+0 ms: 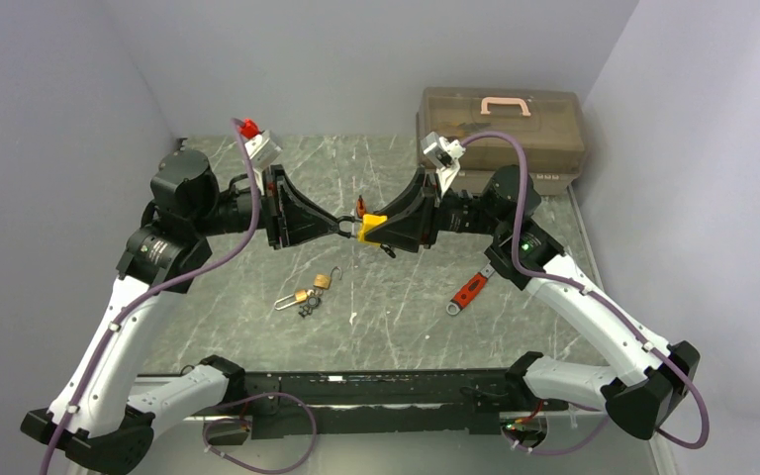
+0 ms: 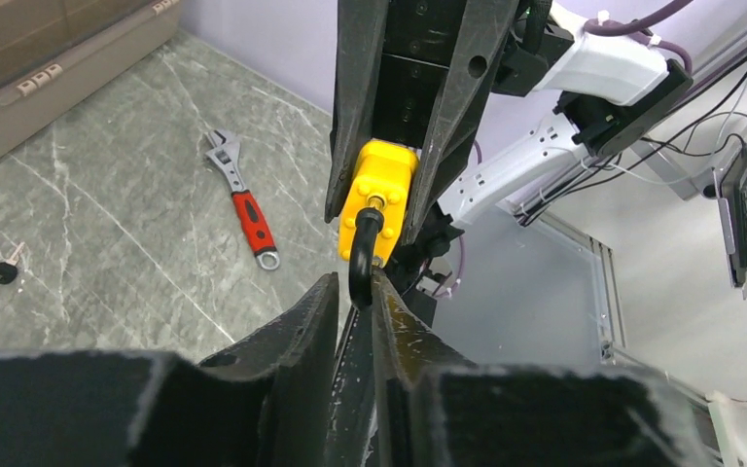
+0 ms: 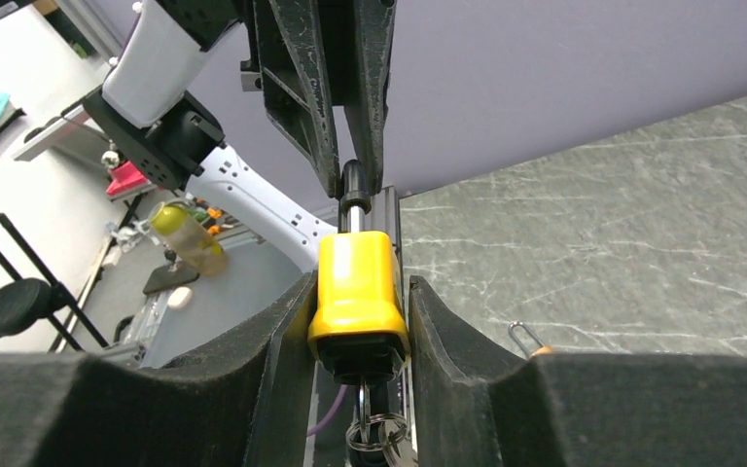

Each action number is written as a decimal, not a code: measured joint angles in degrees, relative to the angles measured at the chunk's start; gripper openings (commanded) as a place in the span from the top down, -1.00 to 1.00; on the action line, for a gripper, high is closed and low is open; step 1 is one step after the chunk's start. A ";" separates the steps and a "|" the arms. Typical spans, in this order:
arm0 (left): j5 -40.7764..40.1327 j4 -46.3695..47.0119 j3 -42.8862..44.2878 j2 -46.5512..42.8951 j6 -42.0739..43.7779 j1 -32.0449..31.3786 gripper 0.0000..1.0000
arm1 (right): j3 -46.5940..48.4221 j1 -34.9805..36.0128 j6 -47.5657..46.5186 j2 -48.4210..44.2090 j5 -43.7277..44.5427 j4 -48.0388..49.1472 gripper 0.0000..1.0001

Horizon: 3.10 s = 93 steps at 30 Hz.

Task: Lock with the key
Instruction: Lock the lock.

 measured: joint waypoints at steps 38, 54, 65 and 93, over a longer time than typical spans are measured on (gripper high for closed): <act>0.15 -0.70 -0.48 1.64 2.75 -2.38 1.00 | 0.00 -1.20 0.63 1.68 -4.31 -1.92 1.00; -3.30 -0.04 -0.48 2.21 2.60 -3.30 1.00 | 0.13 -1.20 0.76 2.64 -2.60 -3.58 1.00; -4.35 -0.11 -0.48 2.56 1.75 -3.30 1.00 | 0.46 -1.20 -0.09 2.64 -1.14 -4.52 1.00; -9.46 -2.91 -0.20 1.18 4.37 -4.87 1.00 | 1.57 -1.99 7.48 6.16 -6.19 0.68 1.00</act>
